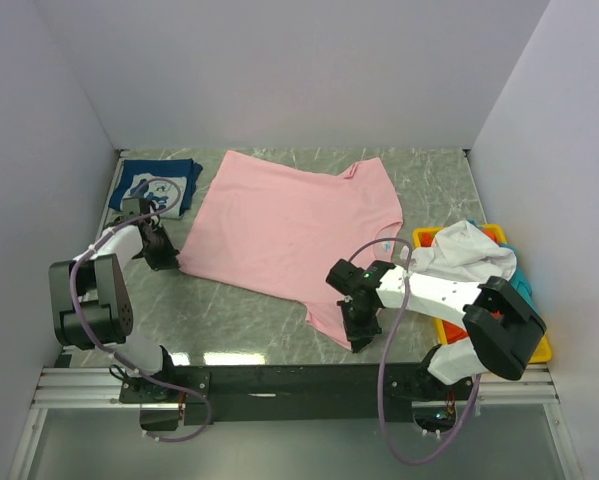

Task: Fold and stack the t-shirts
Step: Fold the tshirt

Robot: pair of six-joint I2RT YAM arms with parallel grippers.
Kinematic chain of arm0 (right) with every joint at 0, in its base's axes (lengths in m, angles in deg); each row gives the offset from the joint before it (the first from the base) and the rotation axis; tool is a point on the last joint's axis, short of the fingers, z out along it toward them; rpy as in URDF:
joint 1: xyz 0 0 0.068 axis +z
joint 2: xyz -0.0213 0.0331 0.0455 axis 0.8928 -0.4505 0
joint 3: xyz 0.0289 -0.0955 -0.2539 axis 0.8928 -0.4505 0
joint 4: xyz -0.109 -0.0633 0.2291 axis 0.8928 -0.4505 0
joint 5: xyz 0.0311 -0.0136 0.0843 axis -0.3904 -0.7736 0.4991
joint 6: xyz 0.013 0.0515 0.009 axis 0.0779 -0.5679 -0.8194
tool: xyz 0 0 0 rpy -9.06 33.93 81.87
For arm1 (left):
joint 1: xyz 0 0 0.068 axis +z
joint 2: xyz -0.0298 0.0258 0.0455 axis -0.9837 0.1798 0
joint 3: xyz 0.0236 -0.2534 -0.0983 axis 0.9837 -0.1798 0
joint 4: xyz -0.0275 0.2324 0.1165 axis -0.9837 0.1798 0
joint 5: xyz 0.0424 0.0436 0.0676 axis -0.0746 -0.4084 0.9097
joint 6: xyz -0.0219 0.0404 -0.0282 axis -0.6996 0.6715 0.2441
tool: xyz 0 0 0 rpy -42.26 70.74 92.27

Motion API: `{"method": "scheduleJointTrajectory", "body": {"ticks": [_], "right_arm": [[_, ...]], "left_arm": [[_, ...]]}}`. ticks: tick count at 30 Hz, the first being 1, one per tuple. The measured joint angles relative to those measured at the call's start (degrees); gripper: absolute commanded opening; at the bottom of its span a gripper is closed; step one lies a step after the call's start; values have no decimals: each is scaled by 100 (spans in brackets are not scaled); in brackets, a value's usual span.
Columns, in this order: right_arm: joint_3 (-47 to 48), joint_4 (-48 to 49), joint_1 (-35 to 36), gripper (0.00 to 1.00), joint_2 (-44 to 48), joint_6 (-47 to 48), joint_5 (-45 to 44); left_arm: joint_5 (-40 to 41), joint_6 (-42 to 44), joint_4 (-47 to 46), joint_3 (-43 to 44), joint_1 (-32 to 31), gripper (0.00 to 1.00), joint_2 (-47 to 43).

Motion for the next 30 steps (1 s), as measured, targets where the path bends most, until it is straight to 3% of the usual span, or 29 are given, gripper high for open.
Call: {"method": "scheduleJointTrajectory", "body": {"ticks": [12,21,30], "right_arm": [[83,-664,0,0,566,37,42],[686,-1344,-7,0,813,24,46],[1169,-1620,-723,0,769,212,-107]], "left_arm": [[0,-2,439,-2,0,0,-688],[-15,-68,994,195,0,0,-1134],[-199,-278,1067,833,-190,0,-890]]}}
